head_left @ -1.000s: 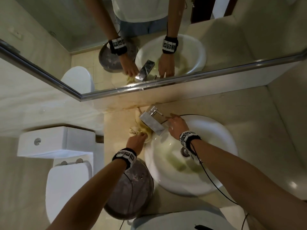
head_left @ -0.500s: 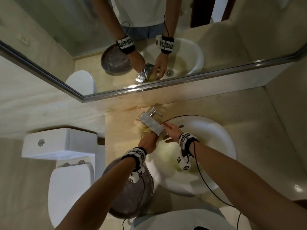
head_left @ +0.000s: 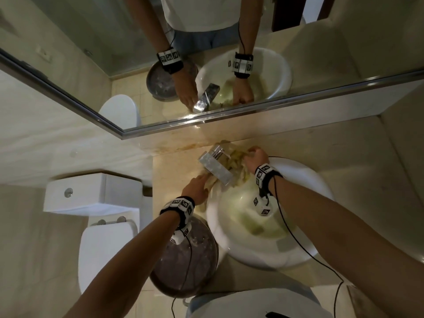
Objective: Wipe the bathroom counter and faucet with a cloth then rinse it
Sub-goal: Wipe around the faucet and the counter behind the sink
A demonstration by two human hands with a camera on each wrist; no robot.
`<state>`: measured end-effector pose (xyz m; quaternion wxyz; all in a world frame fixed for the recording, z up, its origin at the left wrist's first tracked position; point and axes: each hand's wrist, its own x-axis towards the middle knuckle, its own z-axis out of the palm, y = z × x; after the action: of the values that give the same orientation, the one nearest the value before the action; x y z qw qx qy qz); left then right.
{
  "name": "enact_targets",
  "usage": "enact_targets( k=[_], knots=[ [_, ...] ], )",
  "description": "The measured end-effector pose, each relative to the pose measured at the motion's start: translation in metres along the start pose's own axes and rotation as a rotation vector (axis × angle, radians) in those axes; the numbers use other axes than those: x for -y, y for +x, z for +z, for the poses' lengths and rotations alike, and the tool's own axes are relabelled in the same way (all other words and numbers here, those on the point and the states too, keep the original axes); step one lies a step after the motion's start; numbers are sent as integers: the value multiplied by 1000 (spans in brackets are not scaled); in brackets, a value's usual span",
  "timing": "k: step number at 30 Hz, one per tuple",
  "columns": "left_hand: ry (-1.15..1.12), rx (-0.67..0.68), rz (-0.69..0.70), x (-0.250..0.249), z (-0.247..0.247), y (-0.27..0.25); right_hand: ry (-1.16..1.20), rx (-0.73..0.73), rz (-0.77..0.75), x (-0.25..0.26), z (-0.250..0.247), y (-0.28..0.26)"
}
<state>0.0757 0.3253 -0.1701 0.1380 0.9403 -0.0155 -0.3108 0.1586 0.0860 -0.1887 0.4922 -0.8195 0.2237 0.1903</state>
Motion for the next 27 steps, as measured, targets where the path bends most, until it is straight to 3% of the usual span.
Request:
enact_targets(
  k=[3,7,9,14,21,27],
  knots=[
    [70,32,20,-7,0,5,-88,11,-50,1,-3,11],
    [73,15,16,-14,4,13,-657,227,-164,2,6,7],
    [81,27,32,-14,7,16,-769,286,-232,0,10,6],
    [7,-6,50,-6,16,14,-683,420,-338,1,22,-2],
    [-294,-123,-63,-5,19,16,-577,377,-362,-21,44,-9],
    [-221,-141,-60,-21,19,16,-402,395,-424,-12,36,-28]
  ],
)
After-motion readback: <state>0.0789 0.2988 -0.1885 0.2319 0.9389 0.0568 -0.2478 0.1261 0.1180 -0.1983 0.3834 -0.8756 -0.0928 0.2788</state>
